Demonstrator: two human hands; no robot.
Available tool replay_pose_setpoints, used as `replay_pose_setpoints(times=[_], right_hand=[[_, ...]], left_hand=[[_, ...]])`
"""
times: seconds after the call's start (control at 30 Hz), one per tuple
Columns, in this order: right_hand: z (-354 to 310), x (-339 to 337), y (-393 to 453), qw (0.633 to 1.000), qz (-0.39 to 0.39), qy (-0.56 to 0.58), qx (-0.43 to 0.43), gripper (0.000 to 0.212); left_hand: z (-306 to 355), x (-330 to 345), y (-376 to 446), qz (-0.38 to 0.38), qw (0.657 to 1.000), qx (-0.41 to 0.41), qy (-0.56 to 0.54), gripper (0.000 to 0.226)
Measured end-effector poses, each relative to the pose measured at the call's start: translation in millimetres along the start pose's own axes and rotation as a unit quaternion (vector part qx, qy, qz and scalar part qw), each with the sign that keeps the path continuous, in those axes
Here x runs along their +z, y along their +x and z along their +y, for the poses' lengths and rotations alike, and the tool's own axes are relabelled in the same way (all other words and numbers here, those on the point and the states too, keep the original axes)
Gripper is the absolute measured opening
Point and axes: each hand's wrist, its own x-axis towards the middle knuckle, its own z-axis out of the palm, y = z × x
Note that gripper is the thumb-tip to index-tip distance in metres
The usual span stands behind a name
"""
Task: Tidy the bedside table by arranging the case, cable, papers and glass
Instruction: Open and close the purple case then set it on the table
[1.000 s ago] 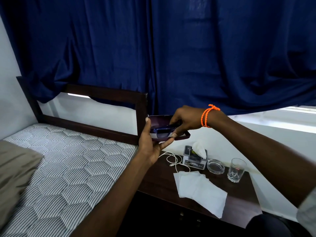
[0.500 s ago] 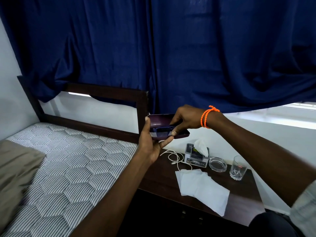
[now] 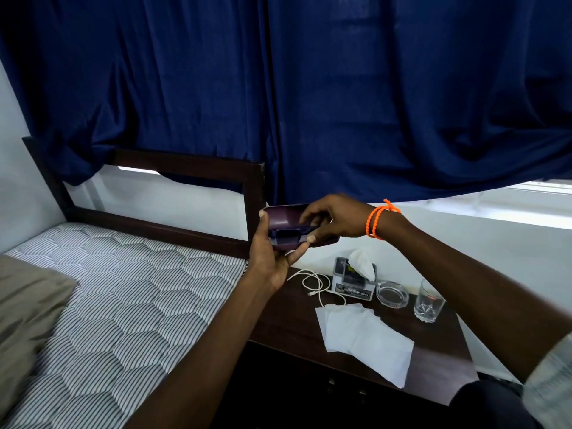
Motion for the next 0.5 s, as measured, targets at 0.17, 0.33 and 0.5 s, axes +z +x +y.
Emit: replay_pose_setpoints(times=[0.17,0.33,0.5], right_hand=[[2,1,-2,1.0,0.028,0.005,-0.009,0.02],[3,4,-4,0.997,0.073,0.009,-0.02,0.017],[3,8,-4,0.996,0.085,0.004,-0.018,0.014]], left_hand=[[-2,1,2,0.004,1.0,0.006,0.007,0.056],[-1,4,5,-0.002,1.0,0.021,0.015,0.054],[-3,11,4,-0.011,0.999,0.022,0.039,0.05]])
